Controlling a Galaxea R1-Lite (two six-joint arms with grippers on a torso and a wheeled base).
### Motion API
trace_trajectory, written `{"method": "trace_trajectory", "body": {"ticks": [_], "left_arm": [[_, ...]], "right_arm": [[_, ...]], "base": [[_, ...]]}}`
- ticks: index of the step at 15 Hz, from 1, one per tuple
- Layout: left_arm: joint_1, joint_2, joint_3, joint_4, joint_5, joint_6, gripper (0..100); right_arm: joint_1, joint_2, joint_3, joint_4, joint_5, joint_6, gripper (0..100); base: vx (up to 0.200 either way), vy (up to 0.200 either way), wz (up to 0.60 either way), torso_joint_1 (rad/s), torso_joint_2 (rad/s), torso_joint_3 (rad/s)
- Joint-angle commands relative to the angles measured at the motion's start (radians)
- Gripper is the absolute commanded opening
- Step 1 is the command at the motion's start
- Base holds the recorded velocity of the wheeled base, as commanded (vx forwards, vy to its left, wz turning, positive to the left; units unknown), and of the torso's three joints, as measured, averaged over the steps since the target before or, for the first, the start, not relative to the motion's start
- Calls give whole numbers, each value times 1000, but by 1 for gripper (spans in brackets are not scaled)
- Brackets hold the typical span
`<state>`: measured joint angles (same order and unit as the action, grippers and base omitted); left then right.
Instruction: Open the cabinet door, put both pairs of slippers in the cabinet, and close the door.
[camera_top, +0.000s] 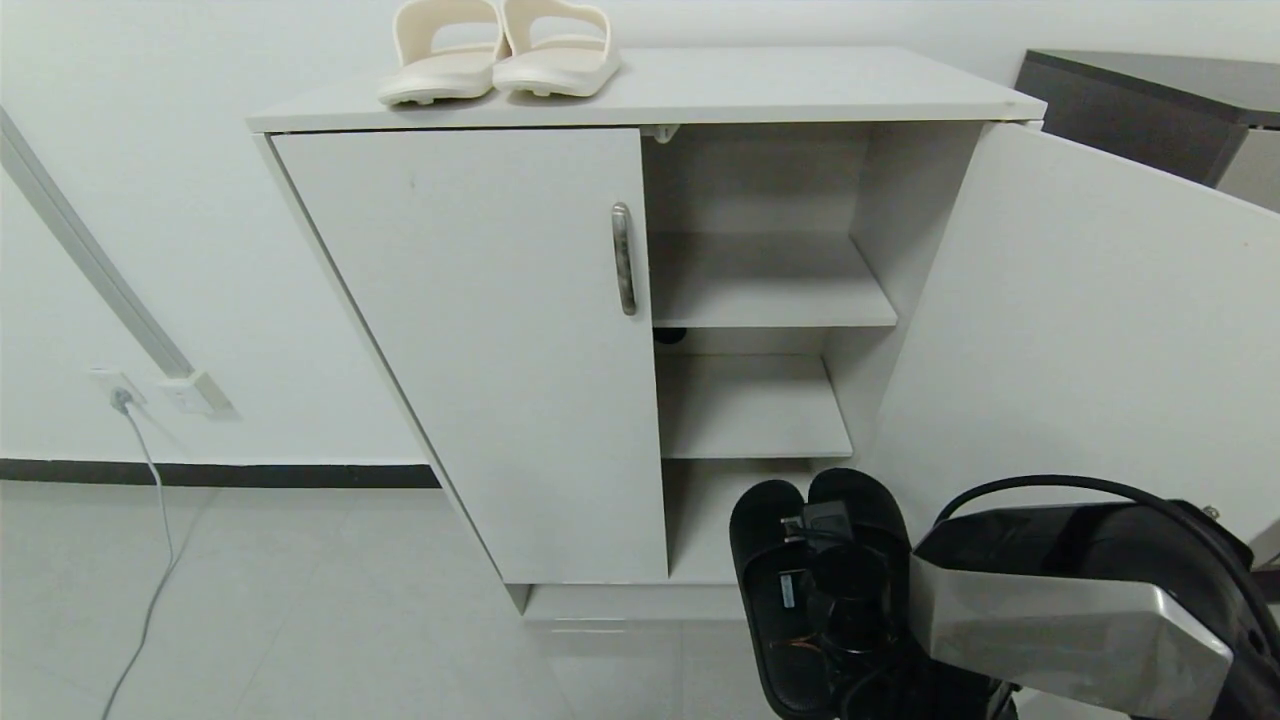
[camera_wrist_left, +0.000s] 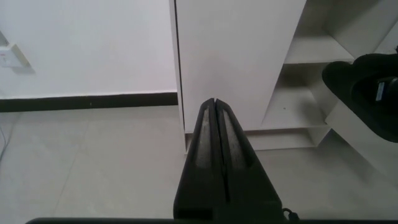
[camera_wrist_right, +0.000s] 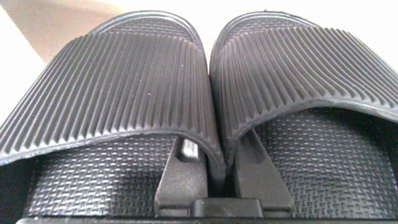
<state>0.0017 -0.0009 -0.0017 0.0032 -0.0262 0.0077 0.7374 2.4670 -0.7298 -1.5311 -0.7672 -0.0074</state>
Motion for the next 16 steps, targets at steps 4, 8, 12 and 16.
{"method": "trace_trajectory", "body": {"ticks": [4, 8, 12, 16], "left_arm": [[0, 1, 0, 0, 0, 0, 0], [0, 1, 0, 0, 2, -2, 0], [0, 1, 0, 0, 2, -3, 0], [0, 1, 0, 0, 2, -3, 0]], "right_arm": [[-30, -45, 35, 29, 0, -2, 0], [-52, -45, 47, 42, 0, -2, 0], [-29, -59, 41, 31, 2, -2, 0], [5, -69, -5, 29, 13, 0, 0]], "base": [[0, 0, 0, 0, 0, 0], [0, 0, 0, 0, 0, 0], [0, 0, 0, 0, 0, 0], [0, 0, 0, 0, 0, 0]]}}
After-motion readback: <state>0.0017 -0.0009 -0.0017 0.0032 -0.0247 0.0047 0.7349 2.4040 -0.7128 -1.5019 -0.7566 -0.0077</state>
